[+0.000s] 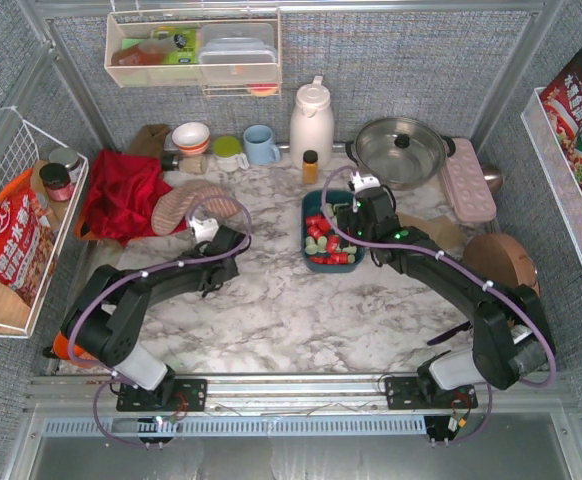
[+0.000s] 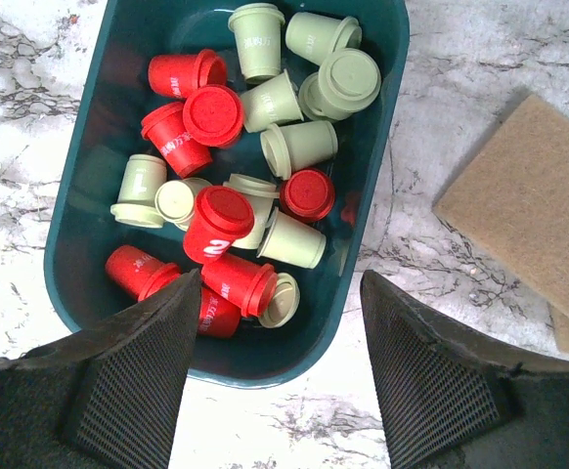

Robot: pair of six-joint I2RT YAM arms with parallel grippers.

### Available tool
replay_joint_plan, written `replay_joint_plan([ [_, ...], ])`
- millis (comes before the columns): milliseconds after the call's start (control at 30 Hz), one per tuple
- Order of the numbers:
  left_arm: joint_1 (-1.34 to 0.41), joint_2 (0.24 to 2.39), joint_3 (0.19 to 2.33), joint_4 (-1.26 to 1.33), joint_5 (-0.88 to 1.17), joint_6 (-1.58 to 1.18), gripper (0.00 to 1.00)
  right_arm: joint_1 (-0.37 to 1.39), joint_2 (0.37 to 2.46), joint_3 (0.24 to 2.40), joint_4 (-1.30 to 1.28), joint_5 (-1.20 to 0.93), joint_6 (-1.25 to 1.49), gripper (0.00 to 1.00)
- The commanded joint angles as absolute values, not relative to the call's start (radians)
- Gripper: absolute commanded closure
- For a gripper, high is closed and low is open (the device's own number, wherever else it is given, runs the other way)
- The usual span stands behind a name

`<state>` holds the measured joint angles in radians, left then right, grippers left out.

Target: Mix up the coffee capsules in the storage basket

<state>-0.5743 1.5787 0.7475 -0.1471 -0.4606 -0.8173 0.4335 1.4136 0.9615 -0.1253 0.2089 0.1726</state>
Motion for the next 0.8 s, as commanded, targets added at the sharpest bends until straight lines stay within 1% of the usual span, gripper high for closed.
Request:
replay_joint_plan([
  [0,-0.574,1.589,0.756,-0.171,-0.41,-0.819,0.47,0.436,1.416,0.973,-0.111,0.209,0.179,0.3],
  [67,-0.574,1.583,0.761,-0.168,-0.405,-0.81,0.48,0.436,1.418,0.975,-0.112,0.209,0.179,0.3],
  [267,-0.574,1.512,0.743,-0.098,-0.34,-0.75,0.58,0.436,1.422,0.977,-0.114,0.209,0.179,0.3],
  [500,-0.577,1.415,0.705,-0.057,-0.334,-0.714,0.6,0.436,1.423,0.98,-0.122,0.207,0.181,0.3],
  [633,-0.589,1.319,0.643,0.071,-0.265,-0.642,0.62,0.437,1.414,0.989,-0.141,0.172,0.195,0.3],
  [767,-0.658,1.208,0.566,0.266,-0.236,-0.504,0.62,0.445,1.396,1.04,-0.179,0.074,0.218,0.3],
])
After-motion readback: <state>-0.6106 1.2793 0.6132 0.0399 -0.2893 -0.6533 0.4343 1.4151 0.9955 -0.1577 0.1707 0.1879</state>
